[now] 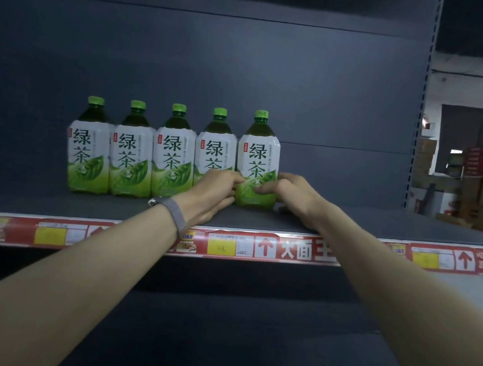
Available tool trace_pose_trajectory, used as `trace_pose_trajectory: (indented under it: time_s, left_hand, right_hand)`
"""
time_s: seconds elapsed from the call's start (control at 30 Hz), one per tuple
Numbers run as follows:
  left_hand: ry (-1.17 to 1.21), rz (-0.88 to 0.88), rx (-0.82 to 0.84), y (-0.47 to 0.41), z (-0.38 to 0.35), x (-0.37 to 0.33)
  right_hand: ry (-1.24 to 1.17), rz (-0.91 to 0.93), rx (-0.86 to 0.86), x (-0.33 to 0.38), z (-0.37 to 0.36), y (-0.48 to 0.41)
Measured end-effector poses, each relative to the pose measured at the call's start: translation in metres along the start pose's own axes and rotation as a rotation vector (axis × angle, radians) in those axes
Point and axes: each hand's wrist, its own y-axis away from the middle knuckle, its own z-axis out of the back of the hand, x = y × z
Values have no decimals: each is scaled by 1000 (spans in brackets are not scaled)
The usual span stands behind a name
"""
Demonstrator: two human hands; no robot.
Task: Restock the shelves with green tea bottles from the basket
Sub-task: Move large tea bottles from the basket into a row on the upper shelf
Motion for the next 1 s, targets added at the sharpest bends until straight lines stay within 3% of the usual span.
trace_pose_trajectory:
  time_s: [0.23,0.47,0.8,0.9,1.0]
  left_hand:
    - [50,-6,67,2,1,-1]
    - [52,11,27,-6,3,2]
    - [4,13,-54,-5,3,-2]
    - [-117,1,-72,1,3,-6]
    - [-466,-145,-81,14,8,-12]
  right_hand:
    - [134,15,100,5,-2,3]
    - [173,13,140,5,-2,5]
    - [352,-65,45,24,-8,24]
    - [387,-74,-97,29,-8,37]
    - [459,-5,-196,33,-9,53]
